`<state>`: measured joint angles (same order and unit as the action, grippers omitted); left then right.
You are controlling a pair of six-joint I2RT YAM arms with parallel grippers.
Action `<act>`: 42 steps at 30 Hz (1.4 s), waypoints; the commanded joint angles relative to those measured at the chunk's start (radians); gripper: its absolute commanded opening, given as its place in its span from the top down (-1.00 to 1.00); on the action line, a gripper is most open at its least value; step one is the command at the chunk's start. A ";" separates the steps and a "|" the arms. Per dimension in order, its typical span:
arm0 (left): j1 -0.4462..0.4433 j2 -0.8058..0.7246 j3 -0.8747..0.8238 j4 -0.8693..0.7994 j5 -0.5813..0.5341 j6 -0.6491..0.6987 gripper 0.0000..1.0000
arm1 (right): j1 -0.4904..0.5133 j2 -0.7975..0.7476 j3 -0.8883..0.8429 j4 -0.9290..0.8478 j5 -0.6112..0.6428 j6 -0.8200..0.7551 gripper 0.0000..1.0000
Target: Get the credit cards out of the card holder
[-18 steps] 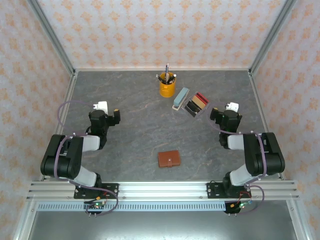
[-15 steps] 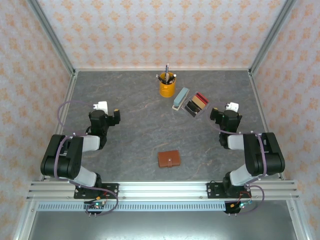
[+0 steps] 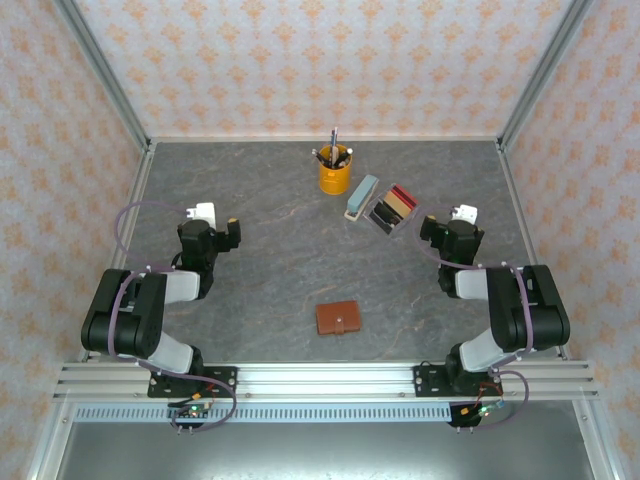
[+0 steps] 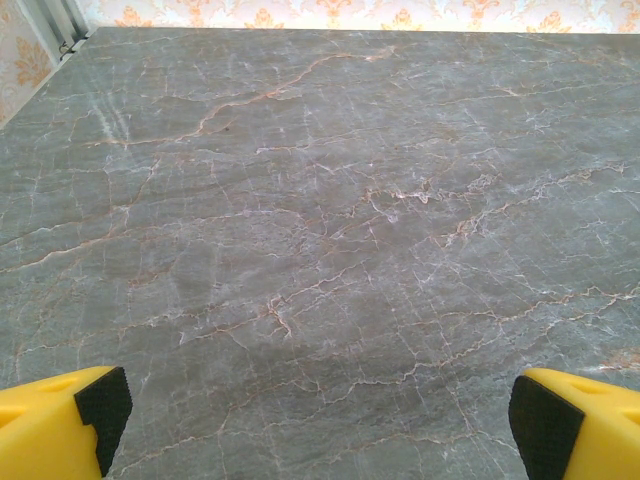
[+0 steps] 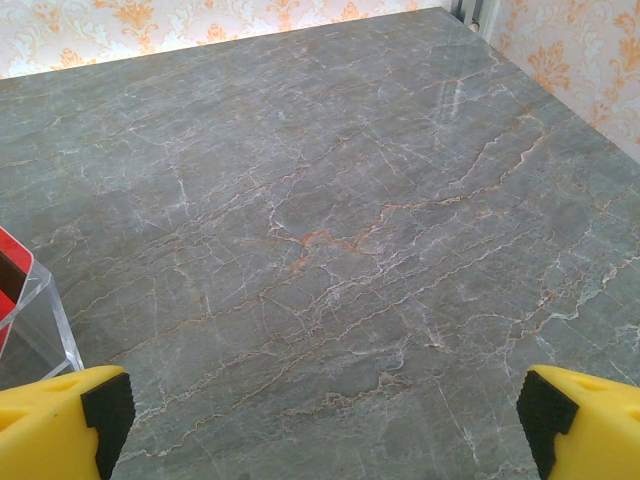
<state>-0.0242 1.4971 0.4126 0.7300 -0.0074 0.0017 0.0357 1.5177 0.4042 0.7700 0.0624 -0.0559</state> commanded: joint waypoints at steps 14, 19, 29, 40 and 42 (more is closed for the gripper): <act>0.003 -0.051 0.054 -0.098 -0.057 -0.009 -0.99 | -0.002 -0.052 0.003 -0.012 -0.021 0.002 -0.99; 0.002 -0.172 0.201 -0.433 -0.142 -0.085 -1.00 | 0.000 -0.262 0.065 -0.282 0.049 0.068 -0.99; 0.003 -0.300 0.548 -0.985 -0.104 -0.484 -1.00 | 0.002 -0.366 0.497 -1.115 -0.115 0.336 -0.99; 0.003 -0.376 0.664 -1.201 -0.016 -0.466 -1.00 | 0.293 -0.298 0.608 -1.525 -0.368 0.458 -0.84; 0.003 -0.380 0.664 -1.206 0.000 -0.453 -1.00 | 0.363 -0.301 0.565 -1.520 -0.362 0.507 -0.84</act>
<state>-0.0242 1.1336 1.0508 -0.3840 -0.0345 -0.4702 0.3367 1.2278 1.0080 -0.6312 -0.2798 0.3611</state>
